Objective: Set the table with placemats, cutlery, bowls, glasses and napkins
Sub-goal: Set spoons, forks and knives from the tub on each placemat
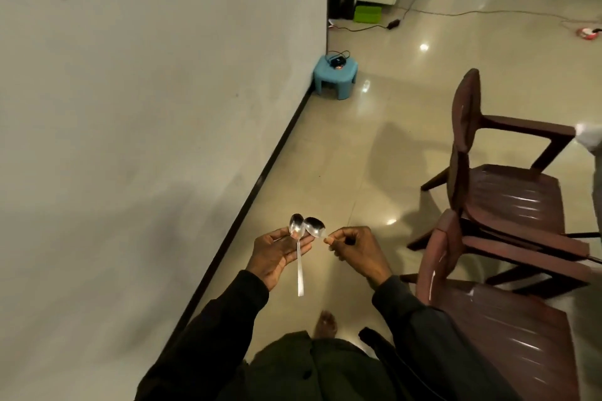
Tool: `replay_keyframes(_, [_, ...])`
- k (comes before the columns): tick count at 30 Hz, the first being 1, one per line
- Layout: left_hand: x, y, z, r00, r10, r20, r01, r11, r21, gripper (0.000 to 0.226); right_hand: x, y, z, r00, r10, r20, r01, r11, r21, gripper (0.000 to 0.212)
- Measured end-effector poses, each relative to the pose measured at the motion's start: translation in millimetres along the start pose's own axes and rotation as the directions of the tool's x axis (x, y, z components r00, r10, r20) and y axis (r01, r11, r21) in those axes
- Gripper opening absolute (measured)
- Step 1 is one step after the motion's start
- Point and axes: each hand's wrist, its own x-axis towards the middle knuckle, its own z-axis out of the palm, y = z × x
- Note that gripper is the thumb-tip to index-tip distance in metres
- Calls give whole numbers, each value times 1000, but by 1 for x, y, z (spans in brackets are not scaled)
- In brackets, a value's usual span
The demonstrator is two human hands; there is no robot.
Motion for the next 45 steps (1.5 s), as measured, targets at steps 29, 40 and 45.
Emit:
replay_keyframes(29, [400, 258, 168, 816, -394, 423, 286, 911, 298, 55, 304, -115, -147, 791, 272, -549, -33, 913, 406, 7])
replay_keyframes(40, [541, 302, 248, 804, -420, 421, 311, 900, 305, 56, 446, -129, -237, 783, 282, -555, -7, 895, 445, 8])
replay_keyframes(45, [605, 328, 311, 802, -429, 415, 304, 892, 336, 57, 514, -133, -309, 779, 291, -555, 5, 882, 471, 10])
